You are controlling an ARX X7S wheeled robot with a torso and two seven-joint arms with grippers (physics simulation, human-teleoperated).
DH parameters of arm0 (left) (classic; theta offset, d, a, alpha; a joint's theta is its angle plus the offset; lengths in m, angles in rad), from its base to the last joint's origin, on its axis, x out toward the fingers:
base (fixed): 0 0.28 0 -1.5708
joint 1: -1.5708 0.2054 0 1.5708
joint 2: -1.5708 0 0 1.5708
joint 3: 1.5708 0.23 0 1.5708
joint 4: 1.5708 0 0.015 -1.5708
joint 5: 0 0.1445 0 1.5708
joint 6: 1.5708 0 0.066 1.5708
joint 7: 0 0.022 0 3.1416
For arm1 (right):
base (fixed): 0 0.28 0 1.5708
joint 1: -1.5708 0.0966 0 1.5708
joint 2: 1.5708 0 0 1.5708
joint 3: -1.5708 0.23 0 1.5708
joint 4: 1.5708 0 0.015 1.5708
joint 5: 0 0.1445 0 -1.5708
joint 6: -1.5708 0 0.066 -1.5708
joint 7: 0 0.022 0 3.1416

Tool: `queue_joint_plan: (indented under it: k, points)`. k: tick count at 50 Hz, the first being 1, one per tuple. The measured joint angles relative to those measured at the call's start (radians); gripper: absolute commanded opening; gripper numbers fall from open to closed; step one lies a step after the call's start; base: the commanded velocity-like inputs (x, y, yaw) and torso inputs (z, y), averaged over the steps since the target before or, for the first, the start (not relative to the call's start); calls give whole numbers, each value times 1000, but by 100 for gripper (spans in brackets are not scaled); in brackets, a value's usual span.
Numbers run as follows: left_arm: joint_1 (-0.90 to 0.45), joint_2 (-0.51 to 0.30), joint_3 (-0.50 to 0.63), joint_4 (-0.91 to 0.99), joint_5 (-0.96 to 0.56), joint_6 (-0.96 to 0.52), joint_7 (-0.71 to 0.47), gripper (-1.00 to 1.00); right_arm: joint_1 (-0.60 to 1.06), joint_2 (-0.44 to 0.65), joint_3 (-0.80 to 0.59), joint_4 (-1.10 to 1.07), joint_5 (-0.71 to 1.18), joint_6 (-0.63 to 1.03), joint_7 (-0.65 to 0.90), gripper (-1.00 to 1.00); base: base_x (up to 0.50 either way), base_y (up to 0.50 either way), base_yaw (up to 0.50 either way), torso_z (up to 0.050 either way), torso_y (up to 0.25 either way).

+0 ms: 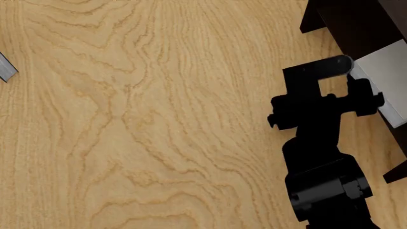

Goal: Pick up the book on the right and place it on the cabinet shelf.

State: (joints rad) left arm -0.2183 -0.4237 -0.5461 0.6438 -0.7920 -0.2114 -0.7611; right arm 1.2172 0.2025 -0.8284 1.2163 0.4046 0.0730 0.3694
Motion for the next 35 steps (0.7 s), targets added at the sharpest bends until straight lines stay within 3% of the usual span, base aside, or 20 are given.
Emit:
queue_joint_plan:
  k: [21, 35]
  points:
    - [2, -4, 4, 3, 1, 3, 0, 100, 2, -11, 79, 17, -76, 2, -25, 100, 8, -8, -4, -3, -4]
    - [2, -5, 10, 0, 6, 7, 2, 100, -118, 113, 117, -418, 10, 175, 49, 100, 0, 0, -1, 0, 0]
